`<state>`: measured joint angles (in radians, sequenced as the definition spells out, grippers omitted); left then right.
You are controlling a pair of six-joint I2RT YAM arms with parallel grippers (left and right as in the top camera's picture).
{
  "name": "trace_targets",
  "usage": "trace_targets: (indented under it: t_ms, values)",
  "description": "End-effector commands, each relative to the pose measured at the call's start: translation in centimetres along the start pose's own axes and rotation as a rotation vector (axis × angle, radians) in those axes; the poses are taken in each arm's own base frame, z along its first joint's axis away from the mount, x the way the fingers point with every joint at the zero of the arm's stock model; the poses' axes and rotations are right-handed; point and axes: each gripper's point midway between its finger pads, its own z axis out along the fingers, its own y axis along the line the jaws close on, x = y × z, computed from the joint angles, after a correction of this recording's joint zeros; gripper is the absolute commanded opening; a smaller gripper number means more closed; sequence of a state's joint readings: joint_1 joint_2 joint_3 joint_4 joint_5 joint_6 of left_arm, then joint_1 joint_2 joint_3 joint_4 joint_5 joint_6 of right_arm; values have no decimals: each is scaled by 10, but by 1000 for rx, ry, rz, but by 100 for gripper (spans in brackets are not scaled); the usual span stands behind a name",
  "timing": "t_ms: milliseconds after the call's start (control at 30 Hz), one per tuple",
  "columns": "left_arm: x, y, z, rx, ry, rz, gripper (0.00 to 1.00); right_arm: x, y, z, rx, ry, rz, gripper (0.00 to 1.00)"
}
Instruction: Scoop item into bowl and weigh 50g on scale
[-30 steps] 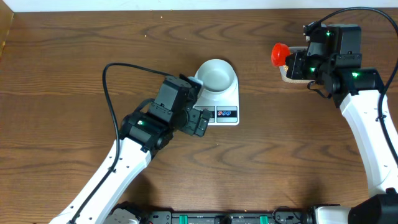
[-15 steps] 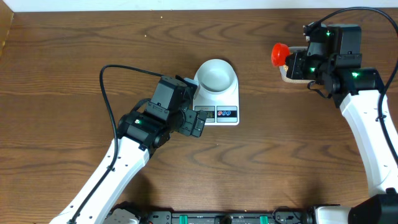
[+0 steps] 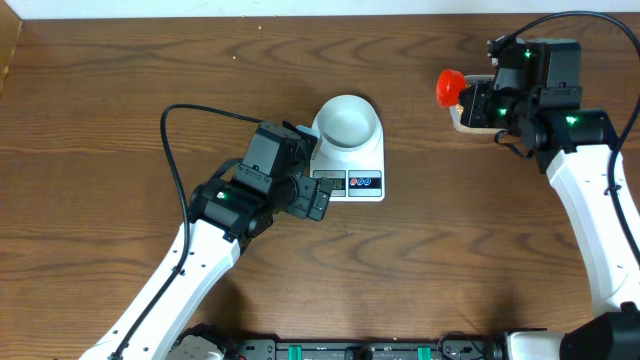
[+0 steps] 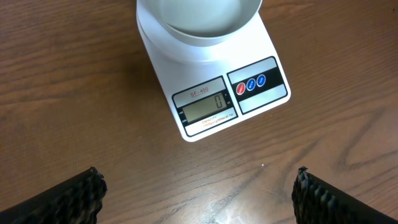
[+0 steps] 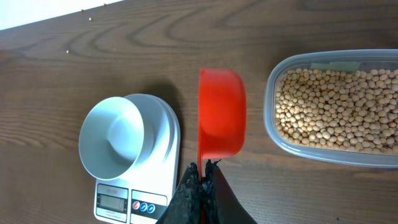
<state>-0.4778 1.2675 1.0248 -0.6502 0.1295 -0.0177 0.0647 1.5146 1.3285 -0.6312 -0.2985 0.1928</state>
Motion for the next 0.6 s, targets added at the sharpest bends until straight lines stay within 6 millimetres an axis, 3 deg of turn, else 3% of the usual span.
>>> trace_targets:
  t_ms: [0,567]
  values:
    - [2,0,-2,7,-3,15,98,-7,0,-3,1,-18,-16,1]
    - [-3,-1,-2,9,-21,16,98,-7,0,-3,1,-18,-17,1]
